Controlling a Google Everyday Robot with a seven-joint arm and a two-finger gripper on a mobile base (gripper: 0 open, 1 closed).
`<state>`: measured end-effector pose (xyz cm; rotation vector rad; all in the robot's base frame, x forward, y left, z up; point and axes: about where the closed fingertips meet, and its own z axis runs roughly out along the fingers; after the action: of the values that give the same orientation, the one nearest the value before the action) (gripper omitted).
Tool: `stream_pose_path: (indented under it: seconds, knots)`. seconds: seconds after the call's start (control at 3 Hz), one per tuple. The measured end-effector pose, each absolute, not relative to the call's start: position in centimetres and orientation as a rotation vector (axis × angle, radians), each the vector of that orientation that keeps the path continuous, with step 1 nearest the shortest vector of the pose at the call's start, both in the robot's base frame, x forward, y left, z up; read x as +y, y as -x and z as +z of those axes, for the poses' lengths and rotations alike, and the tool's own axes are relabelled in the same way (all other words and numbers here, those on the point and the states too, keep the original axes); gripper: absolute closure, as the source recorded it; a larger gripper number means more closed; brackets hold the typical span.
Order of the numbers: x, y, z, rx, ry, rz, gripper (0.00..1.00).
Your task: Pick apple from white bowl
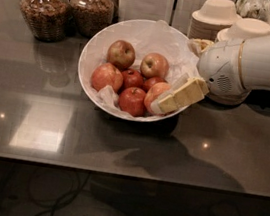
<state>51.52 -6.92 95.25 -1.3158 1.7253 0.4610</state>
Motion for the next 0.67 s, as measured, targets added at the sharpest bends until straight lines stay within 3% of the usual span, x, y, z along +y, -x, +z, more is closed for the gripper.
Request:
stream_pose_path:
  seconds: [0.33, 0.67]
  knots:
    - [-10.11, -48.67, 92.84, 1.799, 1.215, 0.463, 0.12]
    - [-10.13, -48.67, 92.81, 1.800, 1.214, 0.462, 0.09]
